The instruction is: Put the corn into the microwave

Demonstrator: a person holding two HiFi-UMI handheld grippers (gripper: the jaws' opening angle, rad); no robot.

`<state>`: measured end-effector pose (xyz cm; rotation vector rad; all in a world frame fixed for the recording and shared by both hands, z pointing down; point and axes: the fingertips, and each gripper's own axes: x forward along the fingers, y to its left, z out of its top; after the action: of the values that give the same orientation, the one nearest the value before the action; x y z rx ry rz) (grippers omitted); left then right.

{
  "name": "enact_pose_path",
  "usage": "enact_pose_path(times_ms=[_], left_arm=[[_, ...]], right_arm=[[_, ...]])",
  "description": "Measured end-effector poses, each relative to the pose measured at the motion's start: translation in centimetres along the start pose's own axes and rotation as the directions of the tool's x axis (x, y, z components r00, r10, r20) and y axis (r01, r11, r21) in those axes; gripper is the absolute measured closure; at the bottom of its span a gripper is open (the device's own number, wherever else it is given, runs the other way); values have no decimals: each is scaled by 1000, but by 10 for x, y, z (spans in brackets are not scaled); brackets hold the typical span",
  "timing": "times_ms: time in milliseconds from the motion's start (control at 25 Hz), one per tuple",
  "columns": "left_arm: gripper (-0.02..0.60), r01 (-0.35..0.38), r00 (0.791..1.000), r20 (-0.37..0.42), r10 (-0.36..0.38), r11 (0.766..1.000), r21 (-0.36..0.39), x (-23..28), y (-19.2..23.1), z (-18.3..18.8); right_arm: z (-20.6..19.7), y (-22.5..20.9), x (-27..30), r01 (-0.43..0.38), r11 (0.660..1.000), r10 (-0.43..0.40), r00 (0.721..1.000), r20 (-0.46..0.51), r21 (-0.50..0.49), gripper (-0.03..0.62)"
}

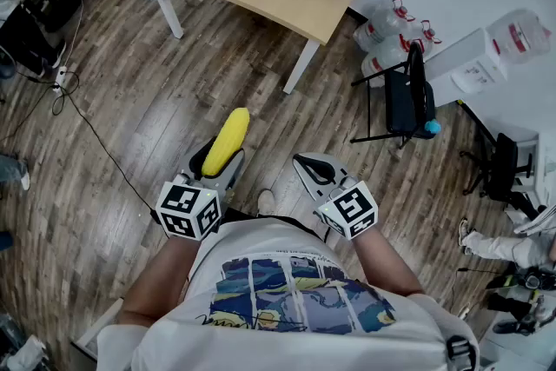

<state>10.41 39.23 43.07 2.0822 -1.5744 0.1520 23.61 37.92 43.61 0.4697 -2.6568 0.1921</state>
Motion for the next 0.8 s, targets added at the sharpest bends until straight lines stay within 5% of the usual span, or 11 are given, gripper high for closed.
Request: enact_pose_path(times_ms=[240,480,800], left_arm=[[325,-14,999,-28,15,1000,18,38,-44,1],[325,-31,996,-82,36,997,64,62,-40,6],[325,52,994,-104,-45,996,73,152,-33,36]], right_arm=[[-21,-52,-36,19,999,-20,1000,7,33,585],[-12,-70,-23,3,997,-7,999,50,74,585],[-9,-139,-14,57,988,-61,998,24,142,548]])
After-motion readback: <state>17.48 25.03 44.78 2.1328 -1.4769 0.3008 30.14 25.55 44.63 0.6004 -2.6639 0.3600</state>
